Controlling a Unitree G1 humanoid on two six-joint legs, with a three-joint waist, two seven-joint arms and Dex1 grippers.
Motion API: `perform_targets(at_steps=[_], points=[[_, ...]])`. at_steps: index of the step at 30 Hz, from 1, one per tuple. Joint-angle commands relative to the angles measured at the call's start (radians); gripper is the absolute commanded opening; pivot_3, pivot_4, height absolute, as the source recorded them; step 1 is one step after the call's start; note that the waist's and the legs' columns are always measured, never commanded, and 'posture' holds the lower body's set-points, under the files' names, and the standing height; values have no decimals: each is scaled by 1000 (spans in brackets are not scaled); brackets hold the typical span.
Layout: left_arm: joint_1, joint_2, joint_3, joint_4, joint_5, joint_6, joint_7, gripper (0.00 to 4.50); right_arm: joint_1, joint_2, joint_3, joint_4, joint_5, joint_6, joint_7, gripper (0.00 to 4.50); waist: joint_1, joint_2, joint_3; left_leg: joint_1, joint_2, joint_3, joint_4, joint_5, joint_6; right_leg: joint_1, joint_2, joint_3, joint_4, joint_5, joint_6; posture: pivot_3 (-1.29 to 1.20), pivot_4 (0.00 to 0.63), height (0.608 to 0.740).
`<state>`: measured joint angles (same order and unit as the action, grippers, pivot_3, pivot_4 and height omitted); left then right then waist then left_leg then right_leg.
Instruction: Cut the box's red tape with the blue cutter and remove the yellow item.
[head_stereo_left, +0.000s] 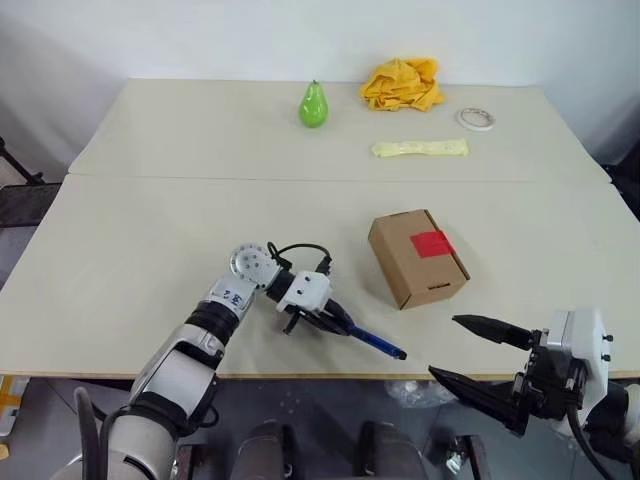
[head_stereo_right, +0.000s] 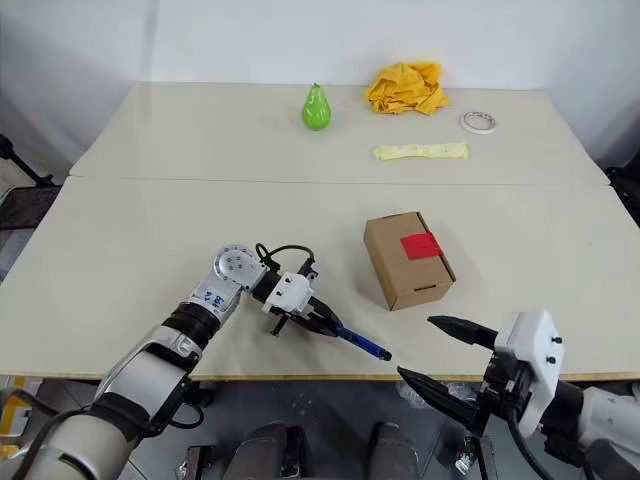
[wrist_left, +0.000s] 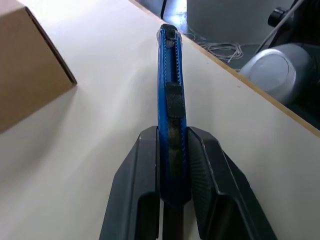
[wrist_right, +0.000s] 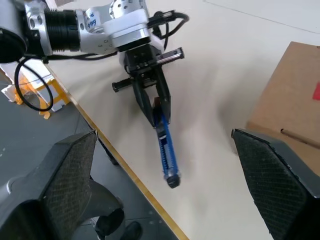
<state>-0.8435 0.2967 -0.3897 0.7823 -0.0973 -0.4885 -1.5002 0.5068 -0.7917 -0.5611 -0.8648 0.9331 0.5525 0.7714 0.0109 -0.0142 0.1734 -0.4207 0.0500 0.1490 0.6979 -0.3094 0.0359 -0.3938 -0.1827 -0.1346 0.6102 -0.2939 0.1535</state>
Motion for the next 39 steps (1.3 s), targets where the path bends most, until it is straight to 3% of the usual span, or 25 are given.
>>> perform_targets(at_steps=[1, 5, 17, 22, 24, 30, 39], points=[[33, 42, 8, -48, 11, 30, -27, 642, -18, -23, -24, 1, 25, 10, 3, 4500, -7, 0, 0, 0, 0, 0, 0, 0, 0, 0, 0, 0, 0, 0, 0, 0, 150, 740], [62, 55, -21, -112, 25, 116, -42, 642, -34, -41, -21, 13, 22, 23, 13, 4500, -14, 1, 0, 0, 1, 0, -1, 0, -1, 0, 1, 0, 0, 0, 0, 0, 150, 740], [97, 100, 4, -135, 41, 116, -15, 642, -44, -44, -30, -8, 77, 77, -27, 4500, -11, 1, 0, 1, 0, 0, 0, 0, -1, 0, 0, 0, 0, 0, 0, 0, 150, 740], [93, 71, -2, -165, 39, 218, 19, 642, -51, -48, -27, -11, 85, 85, -36, 4500, -9, 1, 0, 1, 0, 0, 0, 0, -1, 1, 0, 0, 1, 0, 0, 0, 150, 740], [86, 58, -2, -177, 32, 272, 19, 1105, -55, -49, -24, -10, 86, 87, -38, 4500, -7, 1, 0, 1, 0, 0, 0, 0, -1, 1, 0, 0, 1, 0, 0, 0, 150, 740], [64, 35, 11, -148, 63, 200, 83, 2883, -58, -44, -15, -13, 83, 84, -50, 4500, 3, 1, 0, 0, 0, 0, 0, 0, 0, 1, 0, 0, 0, 0, 0, 0, 150, 740], [45, -5, 53, -106, 47, 196, 145, 2883, -48, -26, 11, -21, 68, 72, -62, 4500, 16, 1, 0, 0, -1, 0, 1, 0, 0, 1, -1, 0, 0, 0, 0, 0, 150, 740]])
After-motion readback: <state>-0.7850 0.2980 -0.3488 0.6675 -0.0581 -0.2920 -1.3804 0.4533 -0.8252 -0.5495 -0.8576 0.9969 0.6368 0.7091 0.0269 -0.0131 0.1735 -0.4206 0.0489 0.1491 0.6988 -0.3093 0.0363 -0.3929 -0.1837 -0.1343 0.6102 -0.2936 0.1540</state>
